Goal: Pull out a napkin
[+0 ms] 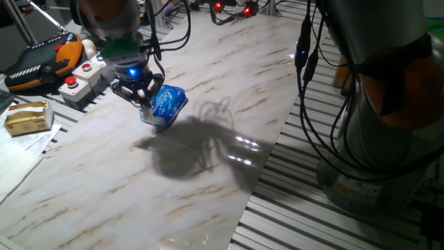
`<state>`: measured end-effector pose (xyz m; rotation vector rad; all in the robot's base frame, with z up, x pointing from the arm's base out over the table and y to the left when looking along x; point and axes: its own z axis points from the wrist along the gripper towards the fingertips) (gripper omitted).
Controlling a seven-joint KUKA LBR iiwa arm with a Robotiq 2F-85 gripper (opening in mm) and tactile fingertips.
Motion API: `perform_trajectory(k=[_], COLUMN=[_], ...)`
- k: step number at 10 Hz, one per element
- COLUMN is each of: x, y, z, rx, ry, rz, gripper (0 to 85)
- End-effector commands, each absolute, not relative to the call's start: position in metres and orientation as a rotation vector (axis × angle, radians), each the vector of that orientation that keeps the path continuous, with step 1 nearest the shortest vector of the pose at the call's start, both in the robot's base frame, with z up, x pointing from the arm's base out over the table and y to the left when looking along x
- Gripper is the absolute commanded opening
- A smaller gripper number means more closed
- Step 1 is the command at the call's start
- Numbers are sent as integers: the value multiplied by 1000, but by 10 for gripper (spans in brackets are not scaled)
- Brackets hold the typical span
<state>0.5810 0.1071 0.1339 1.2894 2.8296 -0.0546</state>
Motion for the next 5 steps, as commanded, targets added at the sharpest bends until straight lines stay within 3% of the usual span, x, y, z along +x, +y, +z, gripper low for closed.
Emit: perform_trajectory(k=[1, 5], x=[579, 570], y=[110, 119], z=[133, 129], rx=[1299, 1370], ry=[2822, 2793], rz=[-57, -37], gripper=[7, 7])
